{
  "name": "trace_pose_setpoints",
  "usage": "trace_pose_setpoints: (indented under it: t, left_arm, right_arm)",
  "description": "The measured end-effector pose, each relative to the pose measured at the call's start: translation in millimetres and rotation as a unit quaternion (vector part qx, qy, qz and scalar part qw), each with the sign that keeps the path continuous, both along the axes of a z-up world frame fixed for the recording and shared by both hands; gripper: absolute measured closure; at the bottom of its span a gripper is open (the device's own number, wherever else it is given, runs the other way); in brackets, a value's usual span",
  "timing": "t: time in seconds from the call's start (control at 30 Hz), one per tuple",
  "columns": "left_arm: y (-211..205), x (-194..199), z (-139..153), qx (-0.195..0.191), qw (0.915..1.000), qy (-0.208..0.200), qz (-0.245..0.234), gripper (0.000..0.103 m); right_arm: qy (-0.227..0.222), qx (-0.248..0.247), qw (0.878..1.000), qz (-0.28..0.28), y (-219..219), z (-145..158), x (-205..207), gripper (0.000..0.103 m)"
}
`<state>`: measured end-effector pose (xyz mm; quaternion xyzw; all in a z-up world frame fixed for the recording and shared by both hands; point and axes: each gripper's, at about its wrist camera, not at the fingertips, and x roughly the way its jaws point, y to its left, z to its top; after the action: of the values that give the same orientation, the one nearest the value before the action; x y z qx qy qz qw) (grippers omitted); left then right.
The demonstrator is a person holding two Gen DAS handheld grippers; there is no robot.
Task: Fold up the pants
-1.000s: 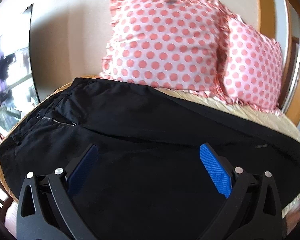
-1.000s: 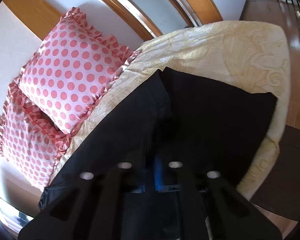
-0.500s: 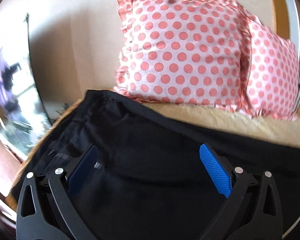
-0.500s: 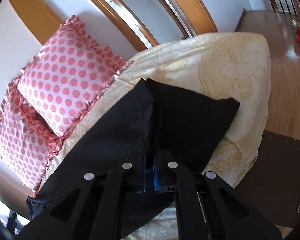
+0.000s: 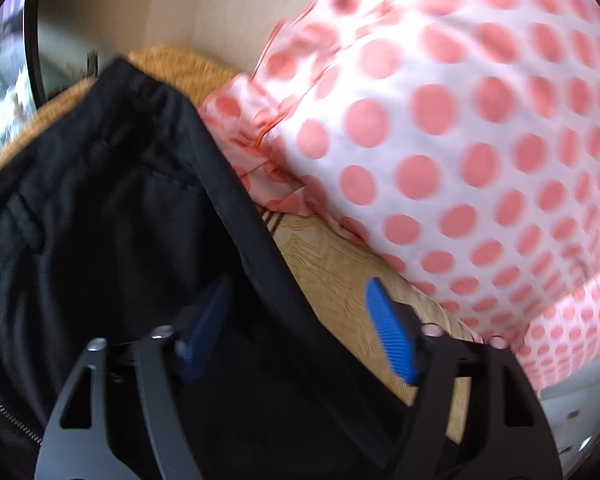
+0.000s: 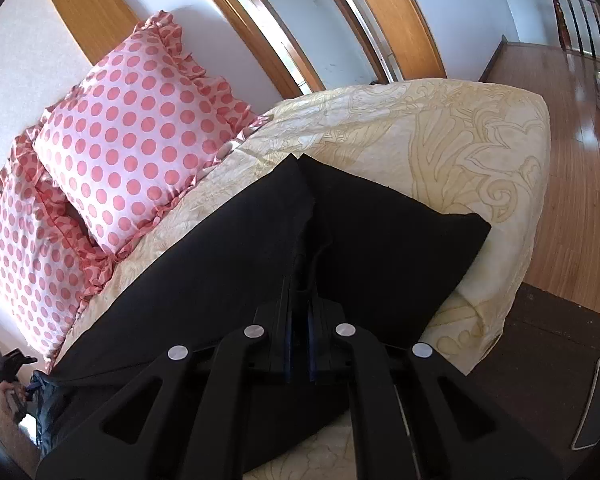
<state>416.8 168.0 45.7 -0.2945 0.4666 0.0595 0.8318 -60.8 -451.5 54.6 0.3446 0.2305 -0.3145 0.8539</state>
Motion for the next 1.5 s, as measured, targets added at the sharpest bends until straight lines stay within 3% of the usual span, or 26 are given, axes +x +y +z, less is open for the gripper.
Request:
trace_pose_setpoints:
  t: [0.1,0.17,0.23,0.37,0.57,0.7,0.8,0.9,1.0,1.13,1.27,1.4,1.5]
  left_arm:
    - [2,11,-9,0.011,0.9996,0.022,0.015,0.052]
    - [4,13,-11,0.016,0.9993,0.026,0.021,0.079]
    - [7,10,-12,0.010,0.9993,0.023,0.028,0.090]
    - [13,-14,-5,0.005,0.9997,-0.009,0.022,0.095]
    - [22,-106,53,0.019,0.9940,-0.107,-0.011,0.095]
    - [24,-200,96,0.034,0.9834,-0.177,-0.022,0.094]
    - [26,-280,102,0.039,0.9771,-0.209,-0.010,0.094]
    - [22,-339,76,0.041,0.9767,-0.210,0.012,0.094]
    - [18,-382,28,0.052,0.9817,-0.178,0.042,0.094]
    - [27,-405,-26,0.005,0.9862,-0.146,0.079,0.094]
    - [32,-417,-41,-0.023,0.9792,-0.172,0.105,0.079]
    - [30,-413,-33,-0.005,0.9776,-0.180,0.109,0.060]
    - [28,-409,-30,-0.016,0.9775,-0.182,0.106,0.048]
  right_arm:
    - [0.003,-0.001,1.000,0.001,-1,0,1,0.097]
    - [0.008,-0.007,1.000,0.001,0,1,4,0.097]
    - [0.013,-0.012,1.000,0.001,1,2,6,0.097]
    - [0.004,-0.006,1.000,0.002,-1,2,7,0.097]
    - [-0.035,-0.021,0.999,0.009,-15,26,12,0.097]
    - [-0.067,-0.033,0.997,0.005,-26,49,8,0.097]
    - [-0.086,-0.033,0.996,-0.003,-31,58,-4,0.098]
    - [-0.076,-0.021,0.997,-0.014,-33,49,-16,0.097]
    - [-0.062,-0.001,0.998,-0.021,-35,34,-23,0.097]
    - [-0.055,0.032,0.997,-0.033,-39,14,-32,0.098]
    - [-0.056,0.048,0.997,-0.032,-42,8,-35,0.098]
    - [-0.067,0.056,0.996,-0.030,-45,12,-37,0.098]
    - [-0.088,0.055,0.994,-0.033,-46,20,-39,0.098]
